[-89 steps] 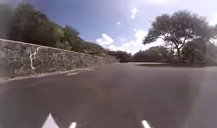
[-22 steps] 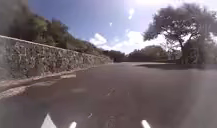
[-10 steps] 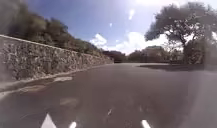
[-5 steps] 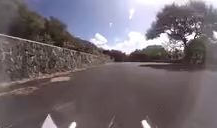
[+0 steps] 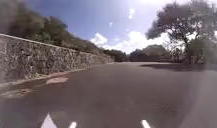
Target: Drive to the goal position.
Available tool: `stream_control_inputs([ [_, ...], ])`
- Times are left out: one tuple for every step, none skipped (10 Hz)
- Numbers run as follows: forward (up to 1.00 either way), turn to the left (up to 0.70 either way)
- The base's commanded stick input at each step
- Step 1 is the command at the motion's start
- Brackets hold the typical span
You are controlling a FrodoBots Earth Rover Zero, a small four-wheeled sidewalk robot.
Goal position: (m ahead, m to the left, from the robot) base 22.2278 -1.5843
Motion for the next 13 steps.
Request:
stream_control_inputs([
  [0.5, 0.0],
  [0.5, 0.0],
  [0.5, 0.0],
  [0.5, 0.0],
  [0.5, 0.0],
  [0.5, 0.0],
  [0.5, 0.0],
  [0.5, 0.0],
  [0.5, 0.0],
  [0.5, 0.0],
  [0.5, 0.0],
  [0.5, 0.0],
  [0.5, 0.0],
])
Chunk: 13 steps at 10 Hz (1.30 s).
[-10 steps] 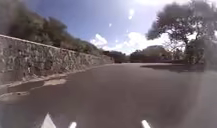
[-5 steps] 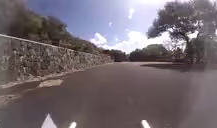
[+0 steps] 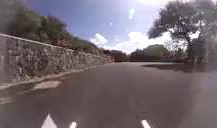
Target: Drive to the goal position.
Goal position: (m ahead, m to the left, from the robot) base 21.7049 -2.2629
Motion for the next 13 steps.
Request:
stream_control_inputs([
  [0.5, 0.0],
  [0.5, 0.0],
  [0.5, 0.0],
  [0.5, 0.0],
  [0.5, 0.0],
  [0.5, 0.0],
  [0.5, 0.0],
  [0.5, 0.0],
  [0.5, 0.0],
  [0.5, 0.0],
  [0.5, 0.0],
  [0.5, 0.0],
  [0.5, 0.0],
])
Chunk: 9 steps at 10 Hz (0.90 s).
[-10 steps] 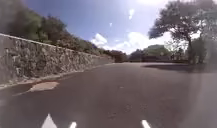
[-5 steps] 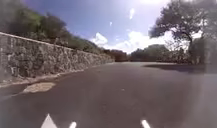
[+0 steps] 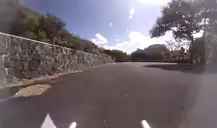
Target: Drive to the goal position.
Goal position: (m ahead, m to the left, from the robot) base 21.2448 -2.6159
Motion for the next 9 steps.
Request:
stream_control_inputs([
  [0.5, 0.0],
  [0.5, 0.0],
  [0.5, 0.0],
  [0.5, 0.0],
  [0.5, 0.0],
  [0.5, 0.0],
  [0.5, 0.0],
  [0.5, 0.0],
  [0.5, 0.0],
])
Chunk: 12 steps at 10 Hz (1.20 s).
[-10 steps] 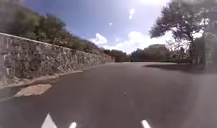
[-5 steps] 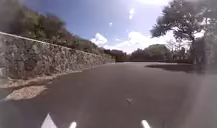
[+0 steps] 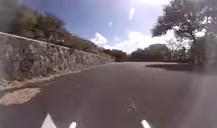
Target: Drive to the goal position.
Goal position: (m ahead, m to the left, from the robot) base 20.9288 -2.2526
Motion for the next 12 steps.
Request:
stream_control_inputs([
  [0.5, 0.0],
  [0.5, 0.0],
  [0.5, 0.0],
  [0.5, 0.0],
  [0.5, 0.0],
  [0.5, 0.0],
  [0.5, 0.0],
  [0.5, 0.0],
  [0.5, 0.0],
  [0.5, 0.0],
  [0.5, 0.0],
  [0.5, 0.0],
])
